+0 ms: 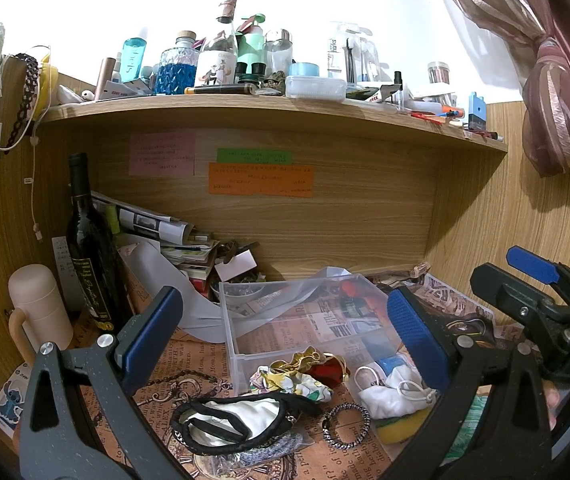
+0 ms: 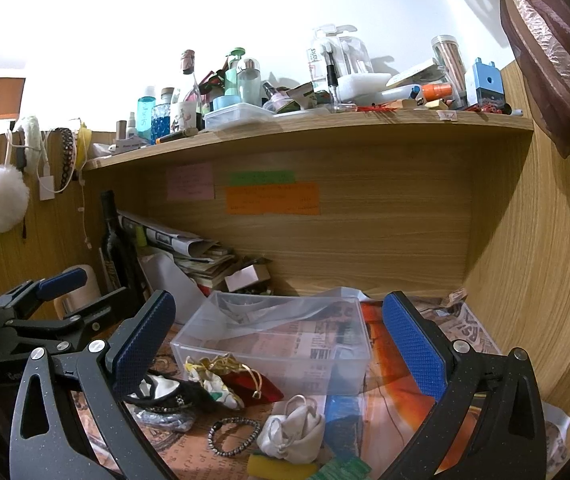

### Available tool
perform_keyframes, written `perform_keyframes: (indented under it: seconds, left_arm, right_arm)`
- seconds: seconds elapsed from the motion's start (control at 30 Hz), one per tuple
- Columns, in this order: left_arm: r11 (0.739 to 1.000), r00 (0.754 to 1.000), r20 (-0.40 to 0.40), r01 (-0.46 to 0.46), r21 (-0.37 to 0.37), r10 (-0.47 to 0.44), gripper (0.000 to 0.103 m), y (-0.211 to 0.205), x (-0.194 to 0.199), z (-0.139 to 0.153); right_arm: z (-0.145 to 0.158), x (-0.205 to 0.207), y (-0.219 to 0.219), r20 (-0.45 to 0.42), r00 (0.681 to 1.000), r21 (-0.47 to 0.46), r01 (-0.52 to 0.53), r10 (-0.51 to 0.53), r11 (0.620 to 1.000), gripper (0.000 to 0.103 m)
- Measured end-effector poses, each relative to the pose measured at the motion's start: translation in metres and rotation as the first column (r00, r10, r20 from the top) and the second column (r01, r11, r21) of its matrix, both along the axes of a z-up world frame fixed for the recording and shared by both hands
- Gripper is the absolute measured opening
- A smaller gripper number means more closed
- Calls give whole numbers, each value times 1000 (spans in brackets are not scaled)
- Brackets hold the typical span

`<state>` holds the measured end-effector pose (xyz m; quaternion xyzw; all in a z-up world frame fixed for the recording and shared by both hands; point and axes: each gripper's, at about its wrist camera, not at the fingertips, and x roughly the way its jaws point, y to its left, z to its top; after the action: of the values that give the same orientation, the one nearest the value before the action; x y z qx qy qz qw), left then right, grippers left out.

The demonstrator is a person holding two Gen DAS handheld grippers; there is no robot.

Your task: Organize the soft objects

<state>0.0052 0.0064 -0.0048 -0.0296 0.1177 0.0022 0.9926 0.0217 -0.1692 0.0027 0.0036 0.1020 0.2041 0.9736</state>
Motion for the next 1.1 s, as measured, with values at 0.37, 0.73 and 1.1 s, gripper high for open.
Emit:
perform_keyframes:
  seconds: [0.37, 0.73, 1.1]
  left_arm:
    - [1000, 1000, 0, 3, 0, -3, 103, 0, 0, 0]
    - [1000, 1000, -8, 13, 6, -13, 103, -2, 1, -2]
    - [998, 990, -127, 59, 4, -58, 91, 4, 11, -26]
  right_arm:
    - [-1, 0, 1, -1, 1000, -1, -1, 1, 1000, 103]
    - [-3, 2, 3, -15, 1000, -1, -4, 4, 1000, 103]
    - [-32, 16, -17, -134, 990, -69, 22, -31, 997, 102]
